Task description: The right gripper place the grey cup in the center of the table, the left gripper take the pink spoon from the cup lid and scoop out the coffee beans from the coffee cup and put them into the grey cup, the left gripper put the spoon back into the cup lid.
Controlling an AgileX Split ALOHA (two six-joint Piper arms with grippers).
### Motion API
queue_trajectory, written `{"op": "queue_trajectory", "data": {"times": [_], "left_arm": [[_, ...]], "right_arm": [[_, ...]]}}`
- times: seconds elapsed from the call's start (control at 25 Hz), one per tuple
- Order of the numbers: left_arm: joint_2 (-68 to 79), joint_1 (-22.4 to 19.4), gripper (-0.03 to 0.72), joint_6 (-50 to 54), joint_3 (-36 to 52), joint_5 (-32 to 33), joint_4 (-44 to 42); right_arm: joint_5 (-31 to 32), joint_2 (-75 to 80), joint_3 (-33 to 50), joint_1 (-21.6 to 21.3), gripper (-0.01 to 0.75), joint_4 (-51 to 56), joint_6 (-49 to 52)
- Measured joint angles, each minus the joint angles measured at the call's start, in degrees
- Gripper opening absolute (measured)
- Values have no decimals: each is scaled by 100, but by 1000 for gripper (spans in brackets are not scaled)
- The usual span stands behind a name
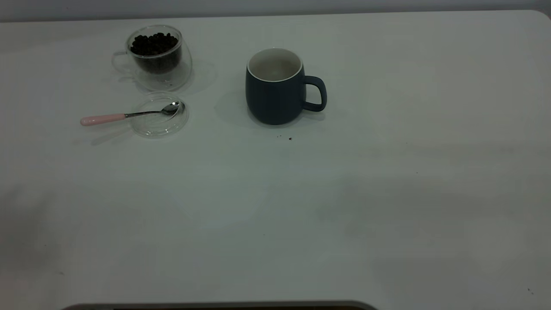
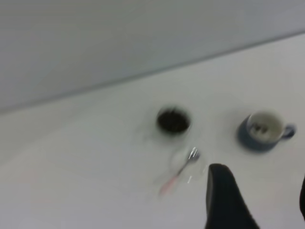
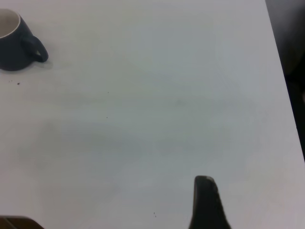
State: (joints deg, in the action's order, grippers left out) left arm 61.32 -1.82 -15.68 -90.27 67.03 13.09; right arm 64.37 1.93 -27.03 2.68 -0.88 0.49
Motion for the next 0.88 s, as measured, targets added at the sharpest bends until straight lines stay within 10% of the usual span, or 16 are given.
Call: {"op": "queue_trajectory", "data": {"times": [0.32,0.88], "left_arm": [[-2473,169,437,429,3269,-119,-416],[-4016,509,437,927,6188,-189,-978]], "right_arm": [[0,0,0,0,529,0,0],[0,0,0,0,529,0,0]]}}
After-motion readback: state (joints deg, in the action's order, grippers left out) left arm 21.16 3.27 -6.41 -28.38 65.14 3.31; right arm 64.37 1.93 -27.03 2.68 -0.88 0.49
